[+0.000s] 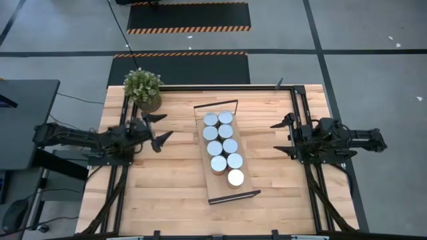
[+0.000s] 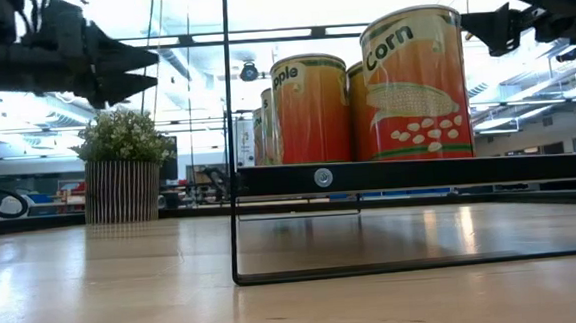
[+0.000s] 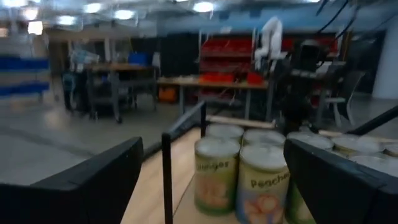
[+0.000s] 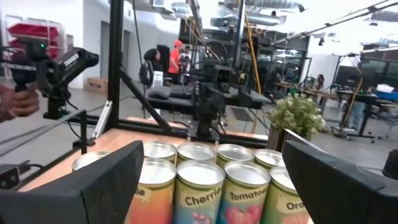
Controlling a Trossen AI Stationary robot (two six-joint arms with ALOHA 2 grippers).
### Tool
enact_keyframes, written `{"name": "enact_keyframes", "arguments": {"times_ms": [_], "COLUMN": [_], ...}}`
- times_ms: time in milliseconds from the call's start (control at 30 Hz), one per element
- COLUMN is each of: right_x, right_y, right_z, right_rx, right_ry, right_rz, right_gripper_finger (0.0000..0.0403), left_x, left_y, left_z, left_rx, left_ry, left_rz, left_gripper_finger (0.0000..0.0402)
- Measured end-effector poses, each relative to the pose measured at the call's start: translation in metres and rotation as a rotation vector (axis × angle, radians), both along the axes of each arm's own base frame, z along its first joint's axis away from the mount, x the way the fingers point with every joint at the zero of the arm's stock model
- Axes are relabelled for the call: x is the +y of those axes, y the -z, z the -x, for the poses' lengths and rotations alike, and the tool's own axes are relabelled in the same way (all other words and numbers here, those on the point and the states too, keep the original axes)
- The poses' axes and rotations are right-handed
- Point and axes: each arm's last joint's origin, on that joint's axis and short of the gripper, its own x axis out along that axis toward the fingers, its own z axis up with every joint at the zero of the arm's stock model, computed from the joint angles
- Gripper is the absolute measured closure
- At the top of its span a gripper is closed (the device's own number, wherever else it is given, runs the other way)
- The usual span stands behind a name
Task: Pick and place cans onto a shelf
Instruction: Return to Home Position
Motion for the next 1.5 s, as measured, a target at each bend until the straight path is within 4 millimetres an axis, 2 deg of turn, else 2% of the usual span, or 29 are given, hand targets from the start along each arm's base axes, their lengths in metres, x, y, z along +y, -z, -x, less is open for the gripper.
{"name": "enact_keyframes", "arguments": {"times_ms": [300, 700, 867, 967, 1267, 1500], "right_x": [-0.003, -0.006, -0.010, -0.012, -0.011, -0.011], "right_y": [-0.001, -0.001, 0.025, 0.021, 0.017, 0.017], "right_z": [0.000, 0.000, -0.008, -0.007, -0.006, -0.006], "right_rx": [-0.009, -0.035, -0.040, -0.064, -0.115, -0.118], "right_ry": [0.008, 0.036, 0.126, 0.187, 0.157, 0.157], "right_rz": [0.037, 0.020, -0.041, -0.080, -0.122, -0.122], "right_gripper_finger": [0.0011, 0.0011, 0.0011, 0.0011, 0.0011, 0.0011], "left_x": [-0.001, -0.003, -0.004, -0.004, -0.005, -0.005], "left_y": [-0.015, -0.012, -0.011, -0.011, -0.012, -0.005], "left_z": [0.018, 0.029, 0.031, 0.034, 0.033, 0.031], "left_rx": [-0.123, -0.114, -0.120, -0.131, -0.151, -0.128], "left_ry": [0.041, 0.130, 0.161, 0.171, 0.199, 0.223], "left_rz": [-0.119, -0.155, -0.143, -0.137, -0.096, 0.061], "left_gripper_finger": [0.0006, 0.0006, 0.0012, 0.0027, 0.0076, 0.0085]}}
